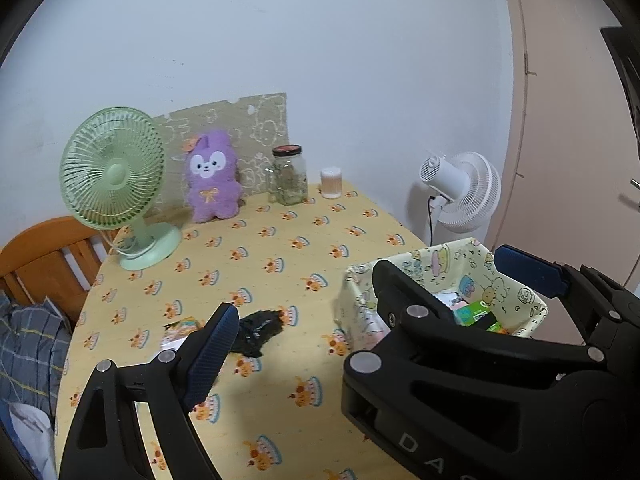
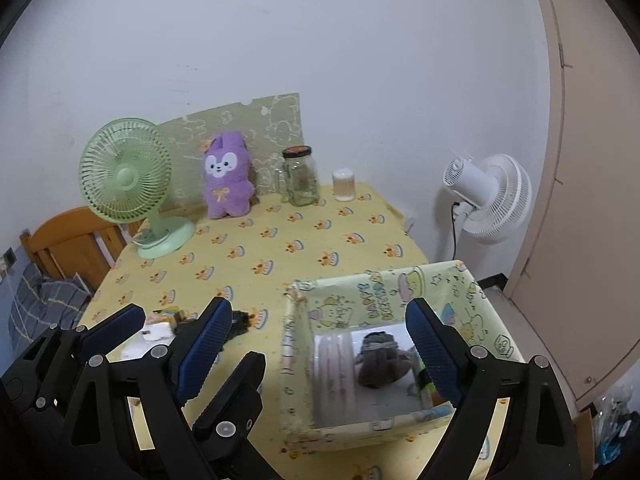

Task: Organize soft objects
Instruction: 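Withdraw both open tools from the box toward the black bundle and white towel, then grasp the white folded towel with the left tool while the right tool grasps the black bundle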

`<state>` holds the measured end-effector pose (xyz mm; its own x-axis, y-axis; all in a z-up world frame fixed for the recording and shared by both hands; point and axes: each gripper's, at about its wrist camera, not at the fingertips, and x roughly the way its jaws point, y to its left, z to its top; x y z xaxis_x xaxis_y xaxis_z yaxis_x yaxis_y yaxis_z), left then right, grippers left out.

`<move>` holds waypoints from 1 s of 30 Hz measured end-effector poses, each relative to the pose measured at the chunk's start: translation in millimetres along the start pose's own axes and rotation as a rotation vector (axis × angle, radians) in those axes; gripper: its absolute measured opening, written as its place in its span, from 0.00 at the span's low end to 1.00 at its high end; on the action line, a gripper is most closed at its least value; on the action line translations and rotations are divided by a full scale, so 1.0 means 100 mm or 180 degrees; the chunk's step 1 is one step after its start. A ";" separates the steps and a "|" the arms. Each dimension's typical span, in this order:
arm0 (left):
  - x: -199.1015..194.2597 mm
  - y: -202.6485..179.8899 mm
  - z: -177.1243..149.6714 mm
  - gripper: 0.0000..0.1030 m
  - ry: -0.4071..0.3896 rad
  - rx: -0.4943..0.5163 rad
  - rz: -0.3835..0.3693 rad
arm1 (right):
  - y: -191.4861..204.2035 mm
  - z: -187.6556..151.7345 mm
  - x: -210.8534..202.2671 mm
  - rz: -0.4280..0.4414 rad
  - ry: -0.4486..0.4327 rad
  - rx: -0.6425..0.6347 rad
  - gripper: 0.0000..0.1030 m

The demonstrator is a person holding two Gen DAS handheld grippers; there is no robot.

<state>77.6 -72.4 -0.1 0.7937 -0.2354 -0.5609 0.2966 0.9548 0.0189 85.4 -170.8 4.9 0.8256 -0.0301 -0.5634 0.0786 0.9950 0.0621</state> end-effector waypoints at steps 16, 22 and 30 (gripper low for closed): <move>-0.16 0.45 -0.17 0.89 -0.0062 -0.0166 0.0223 | 0.54 -0.09 -0.02 0.0151 -0.0061 -0.0139 0.89; -0.15 0.61 -0.26 0.90 -0.0024 -0.0212 0.0295 | 0.68 -0.14 0.04 0.0213 -0.0030 -0.0171 0.89; -0.06 0.75 -0.36 0.90 0.0034 -0.0294 0.0358 | 0.81 -0.23 0.17 0.0268 0.0031 -0.0235 0.89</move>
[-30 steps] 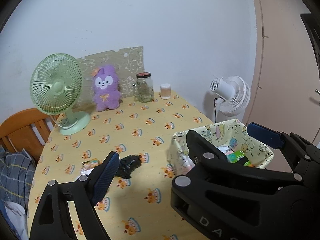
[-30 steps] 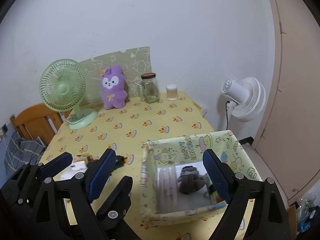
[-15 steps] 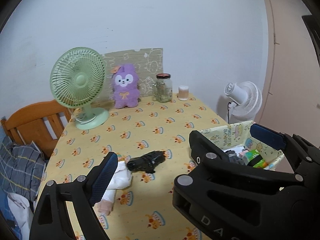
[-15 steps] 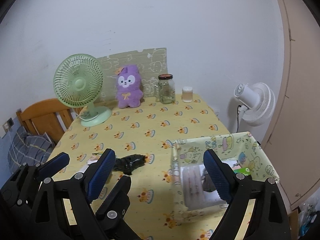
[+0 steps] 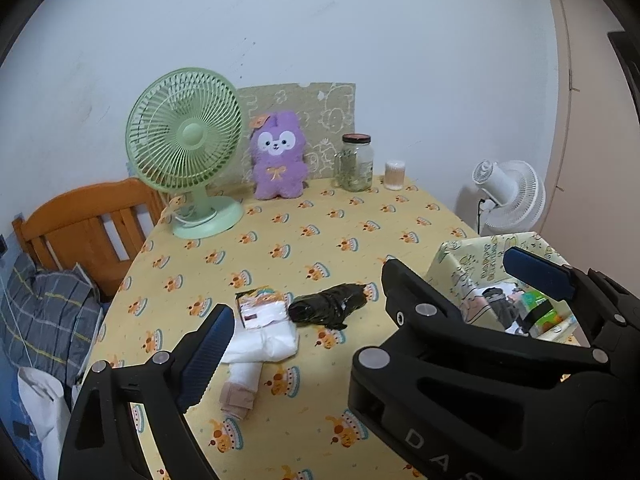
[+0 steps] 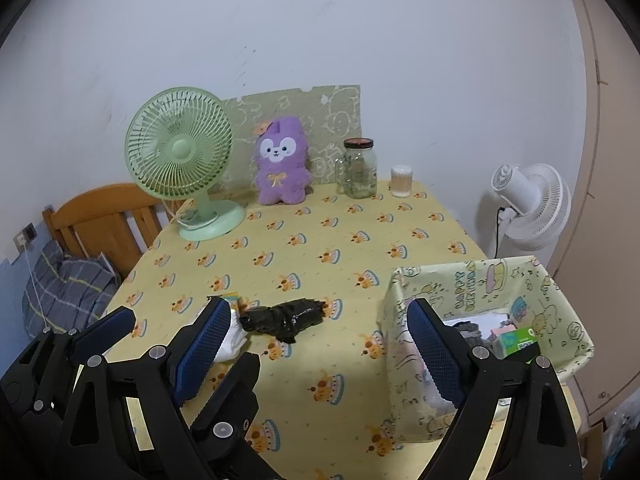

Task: Organize soft objects
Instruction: 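Grasp the white folded towel with the left tool while the right tool grasps the black bundle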

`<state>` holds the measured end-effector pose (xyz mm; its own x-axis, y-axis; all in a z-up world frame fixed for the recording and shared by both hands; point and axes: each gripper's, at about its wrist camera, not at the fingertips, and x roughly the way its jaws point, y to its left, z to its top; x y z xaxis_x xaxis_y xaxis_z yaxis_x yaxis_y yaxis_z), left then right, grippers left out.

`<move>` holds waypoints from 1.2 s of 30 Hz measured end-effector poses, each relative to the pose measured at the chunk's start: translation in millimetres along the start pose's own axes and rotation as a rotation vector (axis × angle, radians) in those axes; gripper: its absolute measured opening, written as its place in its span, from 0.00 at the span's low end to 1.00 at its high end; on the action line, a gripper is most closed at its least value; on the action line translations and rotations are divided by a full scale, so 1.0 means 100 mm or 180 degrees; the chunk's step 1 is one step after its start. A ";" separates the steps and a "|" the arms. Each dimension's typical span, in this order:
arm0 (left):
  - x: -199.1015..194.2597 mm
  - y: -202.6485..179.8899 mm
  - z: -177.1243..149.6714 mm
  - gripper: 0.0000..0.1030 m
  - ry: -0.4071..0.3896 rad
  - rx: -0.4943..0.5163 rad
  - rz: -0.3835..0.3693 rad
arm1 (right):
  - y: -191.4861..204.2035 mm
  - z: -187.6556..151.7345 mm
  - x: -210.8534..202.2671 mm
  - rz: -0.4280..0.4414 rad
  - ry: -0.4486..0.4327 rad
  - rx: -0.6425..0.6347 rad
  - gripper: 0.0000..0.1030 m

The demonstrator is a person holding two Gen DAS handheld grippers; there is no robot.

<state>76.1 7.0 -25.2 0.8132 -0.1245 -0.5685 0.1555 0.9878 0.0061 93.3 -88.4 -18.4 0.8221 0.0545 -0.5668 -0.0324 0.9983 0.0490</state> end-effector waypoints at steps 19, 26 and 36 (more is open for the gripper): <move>0.30 0.30 -0.23 0.90 0.0248 -0.0101 0.0111 | 0.30 -0.21 0.37 0.0094 0.0038 -0.0133 0.89; 0.46 0.44 -0.28 0.92 0.0353 -0.0159 0.0149 | 0.40 -0.24 0.59 0.0176 0.0152 -0.0157 0.89; 0.76 0.57 -0.30 0.94 0.0516 -0.0268 0.0116 | 0.46 -0.27 0.95 0.0169 0.0317 -0.0128 0.89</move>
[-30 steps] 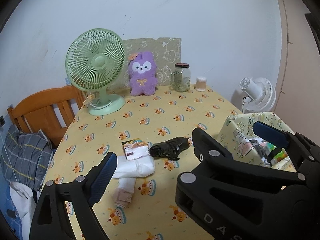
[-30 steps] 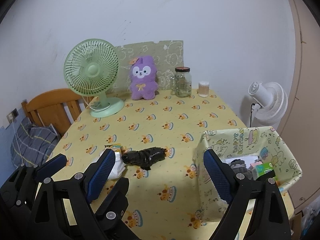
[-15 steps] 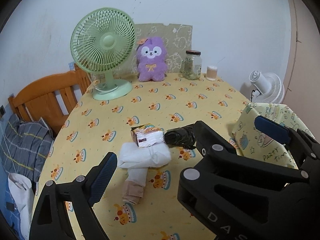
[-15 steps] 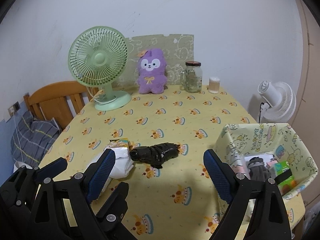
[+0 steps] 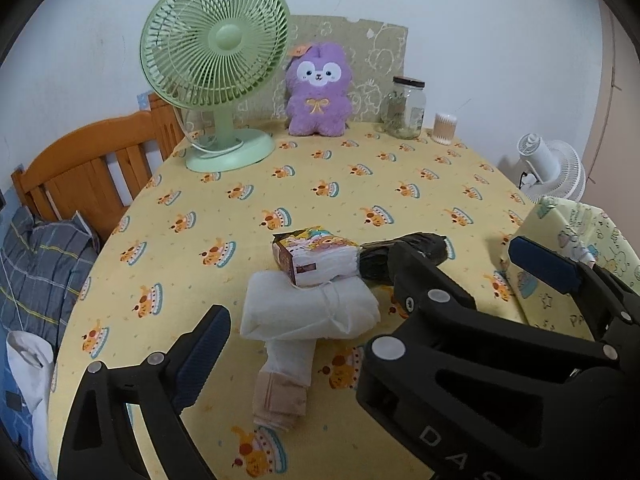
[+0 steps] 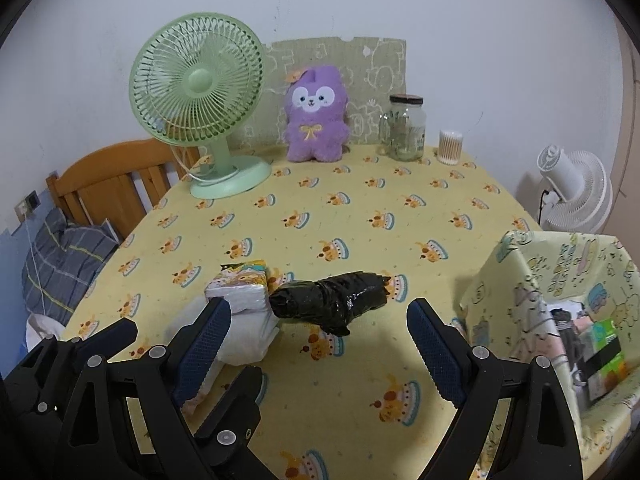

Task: Organize soft objects
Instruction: 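Grasp the white folded towel with the left tool while the right tool grasps the black bundle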

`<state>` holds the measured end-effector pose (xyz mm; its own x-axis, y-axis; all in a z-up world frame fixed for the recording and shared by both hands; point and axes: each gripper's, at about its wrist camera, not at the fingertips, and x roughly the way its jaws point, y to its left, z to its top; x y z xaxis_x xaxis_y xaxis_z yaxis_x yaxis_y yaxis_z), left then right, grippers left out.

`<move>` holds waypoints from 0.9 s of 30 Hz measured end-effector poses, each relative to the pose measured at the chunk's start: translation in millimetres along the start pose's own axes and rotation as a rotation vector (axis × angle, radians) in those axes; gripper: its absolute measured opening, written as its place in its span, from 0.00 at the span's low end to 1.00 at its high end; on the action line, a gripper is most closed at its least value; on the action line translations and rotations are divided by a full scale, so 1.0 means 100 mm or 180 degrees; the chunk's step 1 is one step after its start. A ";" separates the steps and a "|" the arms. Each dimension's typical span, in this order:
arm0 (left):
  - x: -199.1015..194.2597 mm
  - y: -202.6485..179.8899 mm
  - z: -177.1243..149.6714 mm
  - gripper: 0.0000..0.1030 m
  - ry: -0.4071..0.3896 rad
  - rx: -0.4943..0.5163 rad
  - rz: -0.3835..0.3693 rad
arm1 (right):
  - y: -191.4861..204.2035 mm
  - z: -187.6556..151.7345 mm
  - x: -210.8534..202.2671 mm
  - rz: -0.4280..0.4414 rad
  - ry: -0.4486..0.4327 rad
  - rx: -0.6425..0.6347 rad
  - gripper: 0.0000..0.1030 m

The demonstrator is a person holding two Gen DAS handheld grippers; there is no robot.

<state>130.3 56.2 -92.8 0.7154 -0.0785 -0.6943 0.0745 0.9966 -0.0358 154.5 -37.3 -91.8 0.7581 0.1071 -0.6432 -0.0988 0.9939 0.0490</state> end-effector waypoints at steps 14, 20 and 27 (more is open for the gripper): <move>0.35 0.04 0.09 0.94 0.0204 -0.0068 -0.0001 | -0.05 0.06 0.38 0.0000 0.0146 0.0064 0.87; 0.49 0.07 0.09 0.94 0.0309 -0.0102 0.0048 | -0.05 0.07 0.50 -0.0023 0.0155 -0.0009 0.80; 0.61 0.09 0.08 0.94 0.0412 -0.0146 0.0072 | -0.06 0.05 0.64 0.0085 0.0306 0.0019 0.65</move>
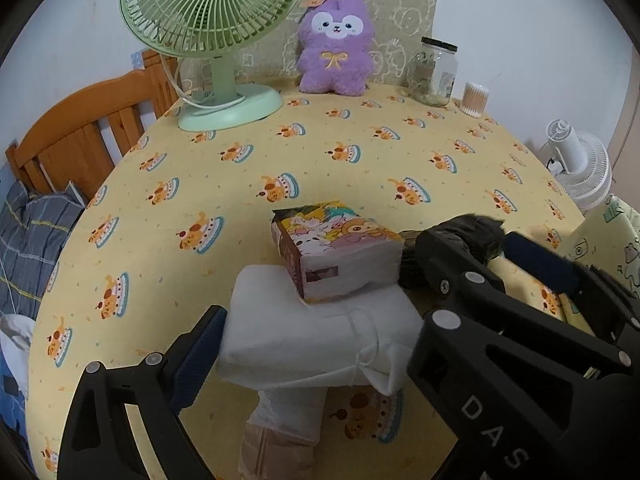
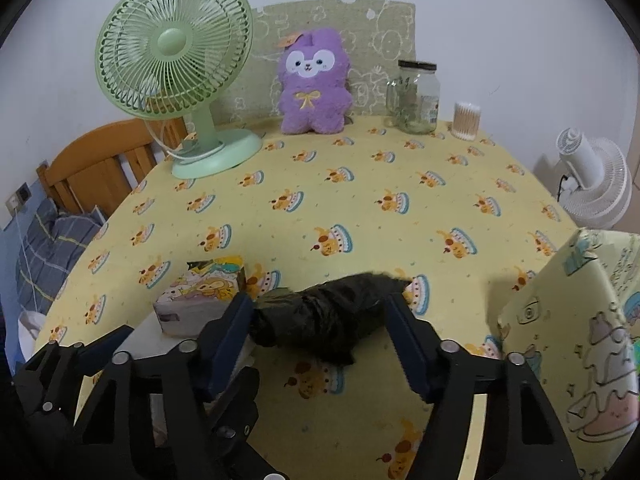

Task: Organize soft objects
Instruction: 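Grasp the white folded towel with the left tool while the right tool grasps the black bundle, then lift the white towel with the left tool while the right tool lifts the black bundle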

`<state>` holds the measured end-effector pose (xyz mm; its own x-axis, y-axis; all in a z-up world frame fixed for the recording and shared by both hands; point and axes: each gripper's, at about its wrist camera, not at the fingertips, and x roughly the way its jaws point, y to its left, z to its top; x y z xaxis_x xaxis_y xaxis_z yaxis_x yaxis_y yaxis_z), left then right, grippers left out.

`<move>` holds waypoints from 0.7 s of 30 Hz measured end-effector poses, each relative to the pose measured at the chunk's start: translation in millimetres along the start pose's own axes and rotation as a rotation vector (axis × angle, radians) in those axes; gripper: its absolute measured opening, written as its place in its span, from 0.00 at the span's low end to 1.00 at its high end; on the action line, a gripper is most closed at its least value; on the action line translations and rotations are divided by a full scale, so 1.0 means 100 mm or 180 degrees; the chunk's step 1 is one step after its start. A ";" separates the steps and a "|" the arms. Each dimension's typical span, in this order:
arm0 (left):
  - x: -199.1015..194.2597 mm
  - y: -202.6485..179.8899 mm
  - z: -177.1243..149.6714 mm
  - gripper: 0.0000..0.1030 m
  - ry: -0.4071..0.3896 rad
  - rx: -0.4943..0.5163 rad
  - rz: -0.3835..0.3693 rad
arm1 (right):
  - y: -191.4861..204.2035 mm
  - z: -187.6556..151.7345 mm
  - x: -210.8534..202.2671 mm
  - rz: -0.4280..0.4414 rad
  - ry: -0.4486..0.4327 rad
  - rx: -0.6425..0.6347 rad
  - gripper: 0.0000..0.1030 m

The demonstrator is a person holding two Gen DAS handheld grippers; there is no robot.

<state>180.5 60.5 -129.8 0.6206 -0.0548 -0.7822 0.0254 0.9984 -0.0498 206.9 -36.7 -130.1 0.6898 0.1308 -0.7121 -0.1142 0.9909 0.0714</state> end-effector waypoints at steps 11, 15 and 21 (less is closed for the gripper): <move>0.00 -0.01 -0.01 0.85 -0.0045 0.0030 0.0065 | 0.00 -0.04 0.08 0.0131 0.0188 0.0004 0.34; -0.05 -0.02 -0.02 0.83 -0.0097 0.0055 0.0077 | 0.00 -0.05 0.04 0.0133 0.0162 -0.0006 0.33; -0.17 -0.05 -0.04 0.83 -0.0185 0.0070 0.0087 | -0.01 -0.07 -0.09 0.0143 0.0097 -0.0009 0.33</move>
<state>166.5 56.6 -118.8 0.6657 -0.0275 -0.7457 0.0246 0.9996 -0.0148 195.6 -39.0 -128.5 0.6619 0.1742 -0.7291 -0.1468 0.9839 0.1019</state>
